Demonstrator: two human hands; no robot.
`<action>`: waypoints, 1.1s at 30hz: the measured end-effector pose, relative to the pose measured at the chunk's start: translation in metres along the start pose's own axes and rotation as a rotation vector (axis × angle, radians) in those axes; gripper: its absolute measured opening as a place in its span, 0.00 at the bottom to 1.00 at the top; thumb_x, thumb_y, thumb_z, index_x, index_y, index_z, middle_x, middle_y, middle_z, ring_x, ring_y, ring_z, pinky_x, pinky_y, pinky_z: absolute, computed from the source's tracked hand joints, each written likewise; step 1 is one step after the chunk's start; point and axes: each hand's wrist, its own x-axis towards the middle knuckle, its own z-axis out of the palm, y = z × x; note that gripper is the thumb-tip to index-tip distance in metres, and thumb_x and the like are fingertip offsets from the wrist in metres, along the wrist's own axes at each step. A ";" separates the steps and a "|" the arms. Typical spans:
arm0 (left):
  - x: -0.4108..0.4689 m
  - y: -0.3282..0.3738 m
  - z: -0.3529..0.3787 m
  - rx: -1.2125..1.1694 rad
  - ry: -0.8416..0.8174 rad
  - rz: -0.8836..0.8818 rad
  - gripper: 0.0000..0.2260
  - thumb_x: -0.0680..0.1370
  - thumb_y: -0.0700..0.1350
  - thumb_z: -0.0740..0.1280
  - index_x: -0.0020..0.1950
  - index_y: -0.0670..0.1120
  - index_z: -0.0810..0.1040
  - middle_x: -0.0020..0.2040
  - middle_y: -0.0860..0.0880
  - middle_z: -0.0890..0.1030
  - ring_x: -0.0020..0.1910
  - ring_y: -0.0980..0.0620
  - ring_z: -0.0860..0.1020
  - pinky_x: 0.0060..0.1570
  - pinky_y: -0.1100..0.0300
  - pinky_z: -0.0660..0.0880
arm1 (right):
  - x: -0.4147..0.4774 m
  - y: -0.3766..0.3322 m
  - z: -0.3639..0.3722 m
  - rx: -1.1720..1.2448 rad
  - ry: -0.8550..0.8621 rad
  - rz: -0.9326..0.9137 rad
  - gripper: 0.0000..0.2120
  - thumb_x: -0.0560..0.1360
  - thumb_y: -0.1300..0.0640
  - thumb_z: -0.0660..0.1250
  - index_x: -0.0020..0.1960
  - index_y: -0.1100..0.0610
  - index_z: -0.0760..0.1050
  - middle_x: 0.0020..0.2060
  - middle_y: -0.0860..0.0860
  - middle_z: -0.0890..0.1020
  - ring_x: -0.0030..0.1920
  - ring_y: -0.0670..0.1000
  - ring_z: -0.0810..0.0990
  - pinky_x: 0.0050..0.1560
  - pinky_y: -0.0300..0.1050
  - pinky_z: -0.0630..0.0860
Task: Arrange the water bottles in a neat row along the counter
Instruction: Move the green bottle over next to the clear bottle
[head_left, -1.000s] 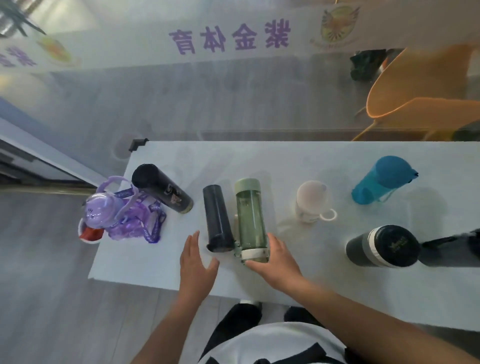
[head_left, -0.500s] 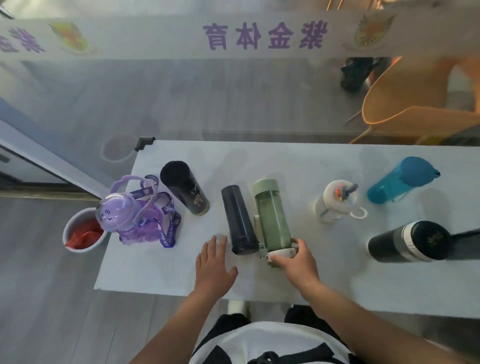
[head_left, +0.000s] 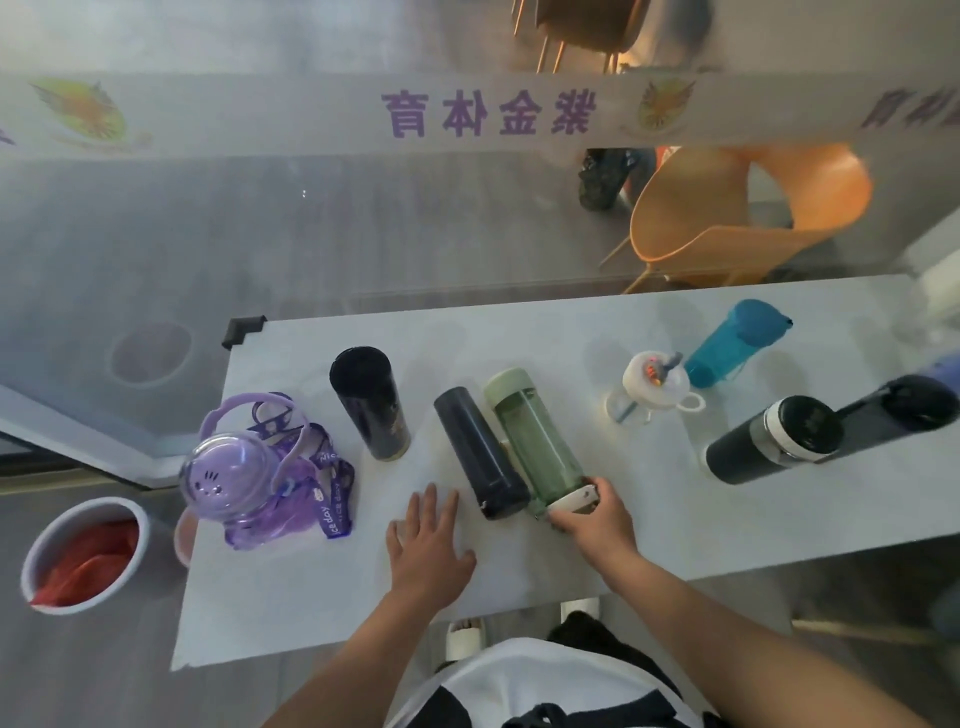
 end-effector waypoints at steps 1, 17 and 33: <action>0.000 -0.001 0.000 0.007 -0.006 0.008 0.36 0.78 0.58 0.59 0.79 0.57 0.41 0.80 0.51 0.36 0.79 0.47 0.36 0.76 0.43 0.41 | -0.002 -0.002 -0.001 0.011 0.018 -0.001 0.30 0.60 0.54 0.80 0.58 0.48 0.72 0.51 0.52 0.81 0.47 0.52 0.80 0.50 0.53 0.80; -0.002 -0.002 0.003 0.012 -0.005 0.033 0.36 0.79 0.60 0.56 0.79 0.55 0.39 0.80 0.49 0.34 0.78 0.46 0.34 0.76 0.41 0.38 | -0.032 -0.121 -0.108 -0.310 0.080 -0.420 0.32 0.65 0.50 0.77 0.65 0.44 0.67 0.57 0.46 0.76 0.55 0.50 0.77 0.53 0.48 0.80; -0.003 0.003 0.005 0.055 0.001 0.026 0.35 0.80 0.61 0.54 0.79 0.54 0.37 0.79 0.48 0.33 0.78 0.44 0.33 0.76 0.40 0.38 | -0.047 -0.105 -0.142 -0.584 0.004 -0.367 0.37 0.66 0.49 0.76 0.70 0.41 0.62 0.58 0.51 0.74 0.52 0.51 0.77 0.48 0.46 0.80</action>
